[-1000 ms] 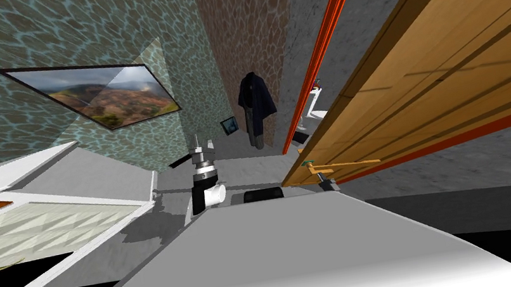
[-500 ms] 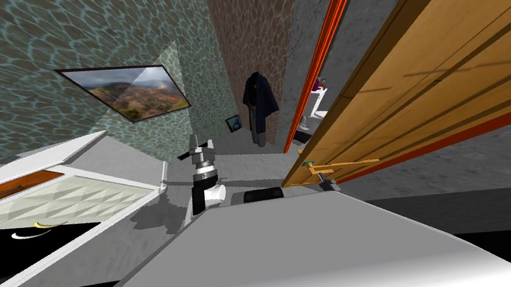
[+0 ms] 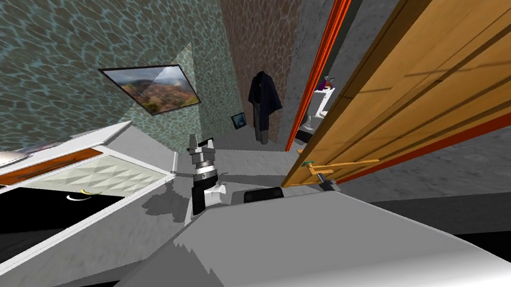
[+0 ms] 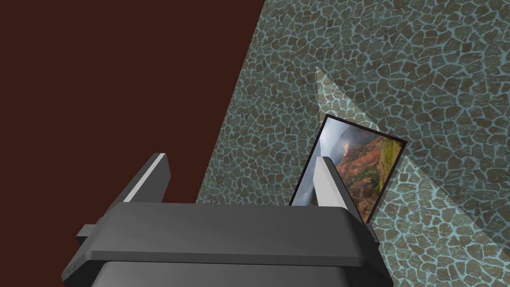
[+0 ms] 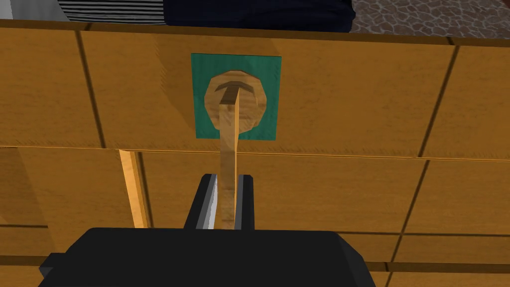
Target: Pull the door open
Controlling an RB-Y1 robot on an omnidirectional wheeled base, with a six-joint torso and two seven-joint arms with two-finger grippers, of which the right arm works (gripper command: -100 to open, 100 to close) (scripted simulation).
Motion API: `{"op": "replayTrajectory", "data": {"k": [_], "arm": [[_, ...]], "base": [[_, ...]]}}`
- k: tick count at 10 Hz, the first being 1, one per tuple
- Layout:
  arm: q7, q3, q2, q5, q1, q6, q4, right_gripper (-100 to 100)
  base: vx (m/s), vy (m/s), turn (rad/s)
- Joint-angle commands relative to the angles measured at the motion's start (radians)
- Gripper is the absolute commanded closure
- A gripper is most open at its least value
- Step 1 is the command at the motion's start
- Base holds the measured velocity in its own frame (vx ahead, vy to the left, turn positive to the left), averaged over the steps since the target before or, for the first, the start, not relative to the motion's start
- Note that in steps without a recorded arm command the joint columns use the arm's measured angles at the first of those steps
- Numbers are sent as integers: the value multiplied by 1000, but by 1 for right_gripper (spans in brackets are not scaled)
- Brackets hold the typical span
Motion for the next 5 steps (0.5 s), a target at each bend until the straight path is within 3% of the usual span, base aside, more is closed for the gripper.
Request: {"op": "replayTrajectory", "data": {"k": [1,3,4,5], "arm": [[-3,0,-3,0,-2,-12,10,100],[-5,1,-5,0,-5,-20,19,100],[-4,1,-4,0,-6,-15,17,100],[0,12,-4,11,9,-47,28,100]], "base": [[-213,-45,155],[-193,-40,125],[-82,-20,26],[-70,-12,44]]}}
